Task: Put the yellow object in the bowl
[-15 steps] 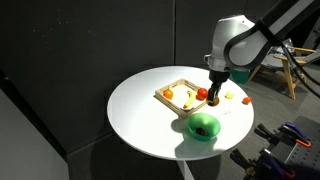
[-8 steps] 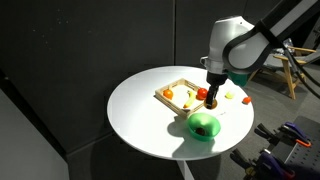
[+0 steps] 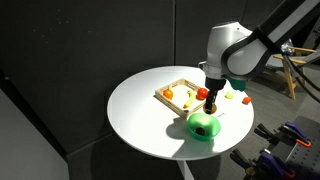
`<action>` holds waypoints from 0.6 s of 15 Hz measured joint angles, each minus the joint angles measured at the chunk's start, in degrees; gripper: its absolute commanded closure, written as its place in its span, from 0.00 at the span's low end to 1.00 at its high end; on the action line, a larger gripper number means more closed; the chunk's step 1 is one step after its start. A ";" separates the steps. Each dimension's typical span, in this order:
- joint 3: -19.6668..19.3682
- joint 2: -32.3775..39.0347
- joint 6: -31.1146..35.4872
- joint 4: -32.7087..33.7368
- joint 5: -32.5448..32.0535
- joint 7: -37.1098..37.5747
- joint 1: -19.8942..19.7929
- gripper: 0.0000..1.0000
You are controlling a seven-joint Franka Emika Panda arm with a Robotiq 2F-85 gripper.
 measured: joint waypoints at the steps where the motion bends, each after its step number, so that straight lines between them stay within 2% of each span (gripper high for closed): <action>1: 0.00 0.48 0.38 0.00 -0.04 0.00 0.04 0.58; 9: -0.24 4.70 5.55 0.01 -1.94 0.18 0.04 0.58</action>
